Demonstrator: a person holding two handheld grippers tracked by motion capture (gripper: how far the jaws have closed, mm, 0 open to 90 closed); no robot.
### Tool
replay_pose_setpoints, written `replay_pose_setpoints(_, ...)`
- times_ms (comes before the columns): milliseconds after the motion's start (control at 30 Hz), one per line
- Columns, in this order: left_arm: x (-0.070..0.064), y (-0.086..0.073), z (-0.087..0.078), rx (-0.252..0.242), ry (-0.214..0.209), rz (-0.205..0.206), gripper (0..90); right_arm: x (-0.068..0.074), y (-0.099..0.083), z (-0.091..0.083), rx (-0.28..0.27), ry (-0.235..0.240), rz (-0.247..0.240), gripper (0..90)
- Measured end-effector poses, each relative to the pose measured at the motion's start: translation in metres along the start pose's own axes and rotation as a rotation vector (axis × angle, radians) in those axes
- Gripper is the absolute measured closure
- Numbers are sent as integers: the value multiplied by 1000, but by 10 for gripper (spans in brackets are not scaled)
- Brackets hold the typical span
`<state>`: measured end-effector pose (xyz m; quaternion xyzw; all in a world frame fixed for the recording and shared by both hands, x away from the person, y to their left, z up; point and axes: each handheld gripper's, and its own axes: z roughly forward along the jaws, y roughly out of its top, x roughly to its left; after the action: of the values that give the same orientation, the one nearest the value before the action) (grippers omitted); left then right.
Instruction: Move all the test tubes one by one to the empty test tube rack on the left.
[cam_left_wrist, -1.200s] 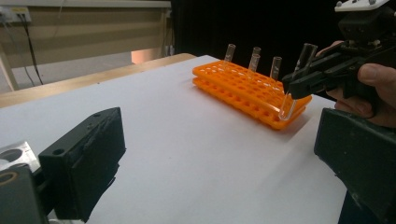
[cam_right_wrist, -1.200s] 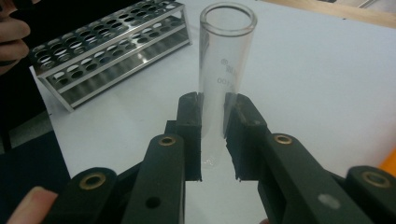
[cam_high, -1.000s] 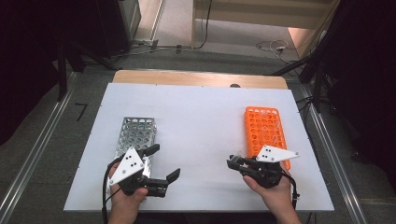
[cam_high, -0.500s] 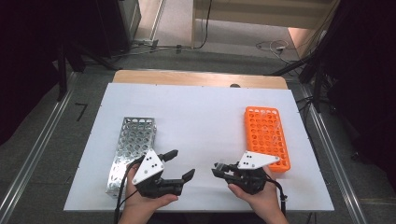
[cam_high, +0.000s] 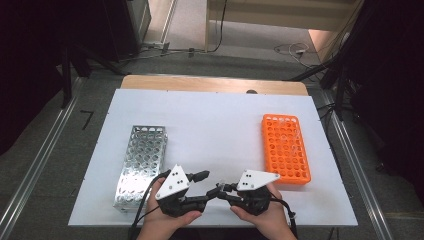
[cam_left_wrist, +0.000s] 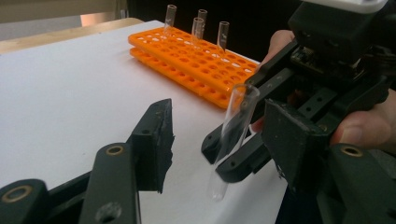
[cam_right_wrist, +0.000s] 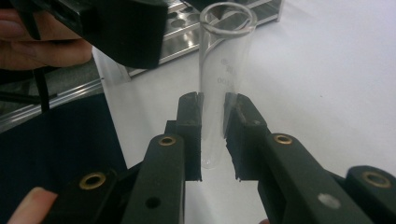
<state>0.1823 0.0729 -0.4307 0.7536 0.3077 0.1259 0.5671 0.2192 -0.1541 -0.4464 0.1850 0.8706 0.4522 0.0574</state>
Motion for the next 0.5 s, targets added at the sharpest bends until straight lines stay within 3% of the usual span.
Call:
replay_pose_setpoints(233,-9,0,9,19,-48,32,524,7,2,7,15,13,-28,738)
replay_pose_setpoints(500,-10,-1,13,35,-37,38,647,8,3,8,17,20,-31,738)
